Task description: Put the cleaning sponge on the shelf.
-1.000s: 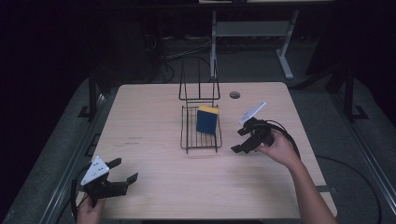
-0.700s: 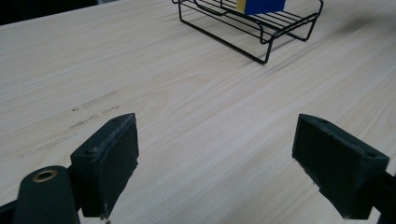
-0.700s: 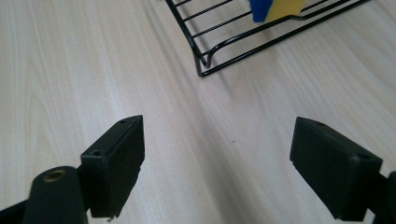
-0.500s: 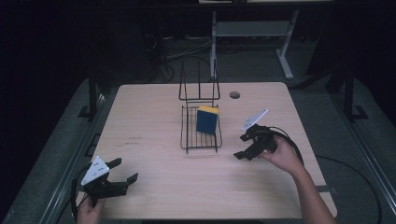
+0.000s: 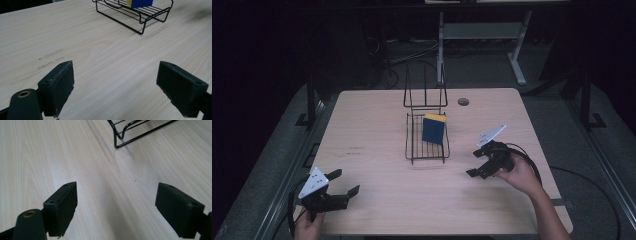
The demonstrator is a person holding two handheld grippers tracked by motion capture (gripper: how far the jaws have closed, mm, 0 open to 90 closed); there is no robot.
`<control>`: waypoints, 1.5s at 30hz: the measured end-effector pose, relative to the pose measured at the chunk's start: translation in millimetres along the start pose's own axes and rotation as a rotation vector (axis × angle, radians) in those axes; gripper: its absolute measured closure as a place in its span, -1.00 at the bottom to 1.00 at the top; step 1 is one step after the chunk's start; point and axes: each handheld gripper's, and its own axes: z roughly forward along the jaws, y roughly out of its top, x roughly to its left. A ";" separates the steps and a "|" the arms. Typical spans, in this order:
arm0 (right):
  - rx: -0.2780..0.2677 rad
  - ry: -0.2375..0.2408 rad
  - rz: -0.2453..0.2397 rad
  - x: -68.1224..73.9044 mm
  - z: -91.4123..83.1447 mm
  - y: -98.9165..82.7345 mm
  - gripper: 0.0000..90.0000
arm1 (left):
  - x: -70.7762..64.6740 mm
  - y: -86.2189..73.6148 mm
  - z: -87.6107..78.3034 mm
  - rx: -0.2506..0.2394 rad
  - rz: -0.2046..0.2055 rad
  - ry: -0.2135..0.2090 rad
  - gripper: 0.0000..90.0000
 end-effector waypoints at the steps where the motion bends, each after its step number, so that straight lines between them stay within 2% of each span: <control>1: -0.001 0.004 0.002 0.5 0.1 -1.3 -0.61 | -0.1 0.0 0.1 0.000 -0.001 0.000 -0.69; 27: -0.019 -0.005 0.042 18.2 -12.5 -43.2 -0.61 | 0.9 -1.5 -1.3 0.003 0.001 0.004 -0.69; 30: -0.014 -0.020 0.041 21.4 -14.0 -48.0 -0.61 | 1.0 -1.8 -0.9 0.005 -0.001 0.003 -0.69; 45: -0.056 -0.032 0.075 33.6 -21.3 -73.2 -0.61 | 0.4 -2.1 -0.1 0.012 0.000 0.001 -0.69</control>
